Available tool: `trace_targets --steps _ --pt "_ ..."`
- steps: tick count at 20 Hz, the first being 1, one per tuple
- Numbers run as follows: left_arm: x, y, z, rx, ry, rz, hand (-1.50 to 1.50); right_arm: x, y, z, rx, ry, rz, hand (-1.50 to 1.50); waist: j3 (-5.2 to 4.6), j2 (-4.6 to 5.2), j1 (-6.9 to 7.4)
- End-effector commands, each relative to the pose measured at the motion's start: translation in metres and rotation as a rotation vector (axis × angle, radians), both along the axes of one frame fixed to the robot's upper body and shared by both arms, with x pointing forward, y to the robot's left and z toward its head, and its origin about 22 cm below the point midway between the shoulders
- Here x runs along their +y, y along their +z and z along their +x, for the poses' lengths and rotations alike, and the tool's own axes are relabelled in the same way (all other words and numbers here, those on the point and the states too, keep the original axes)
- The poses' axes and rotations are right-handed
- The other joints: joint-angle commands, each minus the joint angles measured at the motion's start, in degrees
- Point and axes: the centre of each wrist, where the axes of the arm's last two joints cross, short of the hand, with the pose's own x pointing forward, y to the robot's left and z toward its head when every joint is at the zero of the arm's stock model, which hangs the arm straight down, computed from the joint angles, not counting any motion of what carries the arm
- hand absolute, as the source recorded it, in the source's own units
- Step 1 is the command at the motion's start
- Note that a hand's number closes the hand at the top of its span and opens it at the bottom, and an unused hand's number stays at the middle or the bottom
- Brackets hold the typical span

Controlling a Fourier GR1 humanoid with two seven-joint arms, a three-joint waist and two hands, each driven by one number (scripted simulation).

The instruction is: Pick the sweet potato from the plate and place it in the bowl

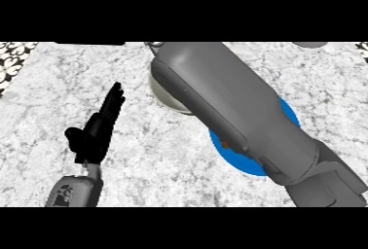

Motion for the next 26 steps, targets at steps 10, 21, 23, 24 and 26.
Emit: trace_targets --steps 10,21,23,24,26 --pt "0.003 -0.004 -0.010 0.015 0.043 -0.016 0.00 -0.082 -0.087 0.047 0.185 -0.212 -0.108 1.50 0.14 -0.31 -2.39" --pt "0.016 -0.001 -0.014 0.001 0.010 -0.001 0.00 -0.146 -0.141 0.057 0.299 -0.239 0.082 1.50 0.16 -0.05 -1.64" --pt "0.007 0.004 -0.010 -0.013 0.027 -0.006 0.00 -0.162 -0.144 0.062 0.345 -0.208 0.128 -1.50 0.17 0.08 -1.32" --pt "0.016 0.013 -0.004 0.003 0.024 0.005 0.00 -0.154 -0.151 0.057 0.396 -0.157 0.144 -1.50 0.17 -0.01 -1.51" --pt "0.005 -0.002 -0.007 -0.002 0.024 0.013 0.00 -0.175 -0.158 0.058 0.377 -0.094 0.186 -1.50 0.17 0.11 -1.66"
